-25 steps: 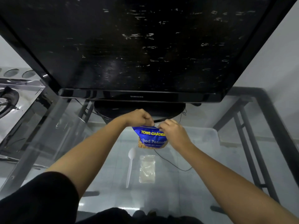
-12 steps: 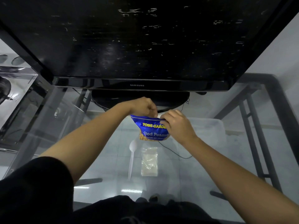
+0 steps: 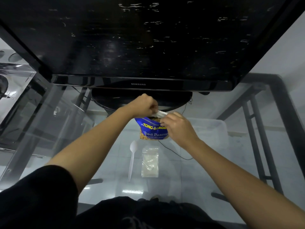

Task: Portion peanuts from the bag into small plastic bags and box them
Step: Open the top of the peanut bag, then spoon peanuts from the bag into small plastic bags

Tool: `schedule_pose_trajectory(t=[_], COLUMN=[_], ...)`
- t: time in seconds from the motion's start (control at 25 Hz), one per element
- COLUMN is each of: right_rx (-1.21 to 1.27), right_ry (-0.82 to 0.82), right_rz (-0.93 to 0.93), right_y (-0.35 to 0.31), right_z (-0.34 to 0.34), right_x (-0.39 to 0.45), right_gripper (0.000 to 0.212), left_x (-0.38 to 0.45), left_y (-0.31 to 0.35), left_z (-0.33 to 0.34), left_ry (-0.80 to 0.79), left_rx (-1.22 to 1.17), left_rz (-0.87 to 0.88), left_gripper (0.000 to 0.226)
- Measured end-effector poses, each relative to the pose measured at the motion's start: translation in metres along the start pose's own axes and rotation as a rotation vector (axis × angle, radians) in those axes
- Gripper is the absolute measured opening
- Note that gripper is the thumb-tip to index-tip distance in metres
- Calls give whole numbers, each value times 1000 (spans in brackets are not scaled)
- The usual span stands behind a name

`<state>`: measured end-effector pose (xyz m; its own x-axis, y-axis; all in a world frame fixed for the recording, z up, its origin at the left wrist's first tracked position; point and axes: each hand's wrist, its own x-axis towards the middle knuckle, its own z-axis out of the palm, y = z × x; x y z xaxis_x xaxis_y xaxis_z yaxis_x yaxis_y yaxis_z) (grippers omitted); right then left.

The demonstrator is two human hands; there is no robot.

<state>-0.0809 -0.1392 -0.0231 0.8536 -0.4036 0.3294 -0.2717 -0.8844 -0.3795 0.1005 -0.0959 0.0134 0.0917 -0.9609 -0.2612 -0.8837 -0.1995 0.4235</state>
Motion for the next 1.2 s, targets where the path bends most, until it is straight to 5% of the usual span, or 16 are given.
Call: schedule_pose_trajectory(t=[0.08,0.24,0.32,0.52,0.76,0.88,1.0,1.08,1.2], right_rx=[-4,118,141,284,355,350,357,358,375], right_ry=[19,-251,-260,-177,-393,-436,-450,-439,-424], right_rz=[23,-104,-26,414,494,447,432,438,451], right_y=[-5,-13,-15,-7,-3,0,0,1,-1], right_z=[-7,-24,-28,-31,-37,-38,-39,-40,-41], right_x=[-2,-8,-9,-2,7,7,4,3,3], right_gripper=[28,8,12,32,58,59,59,60,60], left_x=[0,-1,-6,-30,-48,-66,-91,-109,-138], left_y=[-1,5,7,0,-5,5,2,-10,-9], left_z=[-6,-7,-2,-6,1,12,44,76,126], left_ry=[12,269,306,118,53,320,683,500,256], left_rx=[18,118,48,-45,-136,-320,-500,-445,-355], left_rz=[52,185,189,-21,-180,-105,-371,-621,-756], left_gripper=[15,21,25,24,51,48,27,23,35])
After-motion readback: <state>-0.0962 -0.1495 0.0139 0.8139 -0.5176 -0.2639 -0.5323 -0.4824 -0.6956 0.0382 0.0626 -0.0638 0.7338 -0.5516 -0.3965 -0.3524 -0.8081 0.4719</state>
